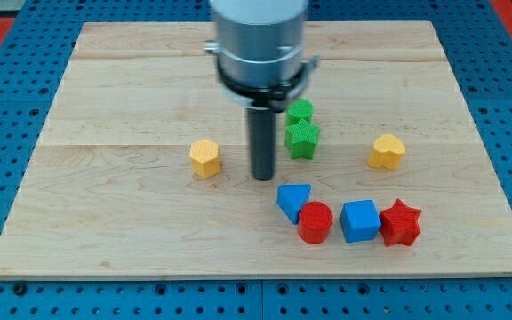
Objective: Move the yellow heart into the yellow hexagon
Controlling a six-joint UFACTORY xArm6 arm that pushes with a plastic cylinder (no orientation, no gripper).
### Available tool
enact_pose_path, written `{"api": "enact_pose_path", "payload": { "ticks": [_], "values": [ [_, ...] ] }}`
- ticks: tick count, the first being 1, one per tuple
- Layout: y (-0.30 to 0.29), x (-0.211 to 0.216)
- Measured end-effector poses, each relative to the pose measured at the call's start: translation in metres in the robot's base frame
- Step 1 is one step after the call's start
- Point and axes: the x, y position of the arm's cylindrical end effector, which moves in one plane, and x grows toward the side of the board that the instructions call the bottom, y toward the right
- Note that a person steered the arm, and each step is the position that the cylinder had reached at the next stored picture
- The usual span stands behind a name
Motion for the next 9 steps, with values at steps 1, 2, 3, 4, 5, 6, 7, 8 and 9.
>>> {"api": "enact_pose_path", "payload": {
  "ticks": [1, 2, 3, 4, 5, 6, 7, 8, 9],
  "values": [
    [0.033, -0.031],
    [-0.01, -0.057],
    [0.009, -0.067],
    [-0.016, -0.038],
    [0.0, -0.006],
    [0.076, 0.004],
    [0.162, 0.007],
    [0.211, -0.016],
    [0.171, -0.023]
  ]
}}
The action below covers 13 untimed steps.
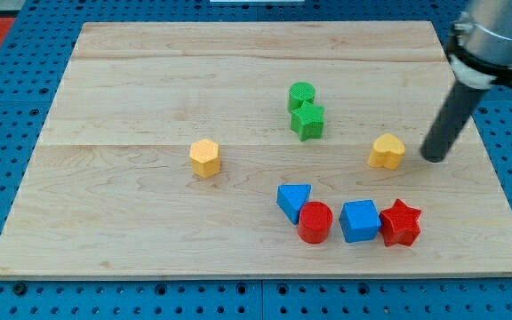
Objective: Move the yellow heart into the yellow hexagon
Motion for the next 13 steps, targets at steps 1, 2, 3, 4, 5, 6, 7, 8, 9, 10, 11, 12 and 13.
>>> {"api": "enact_pose_path", "payload": {
  "ticks": [1, 2, 3, 4, 5, 6, 7, 8, 9, 10, 11, 12, 13],
  "values": [
    [-0.077, 0.007],
    [-0.095, -0.005],
    [-0.115, -0.01],
    [-0.195, 0.013],
    [-0.196, 0.014],
    [-0.173, 0.014],
    [-0.172, 0.014],
    [-0.144, 0.007],
    [-0.138, 0.021],
    [-0.153, 0.035],
    [-0.228, 0.035],
    [-0.255, 0.031],
    [-0.265, -0.002]
  ]
}}
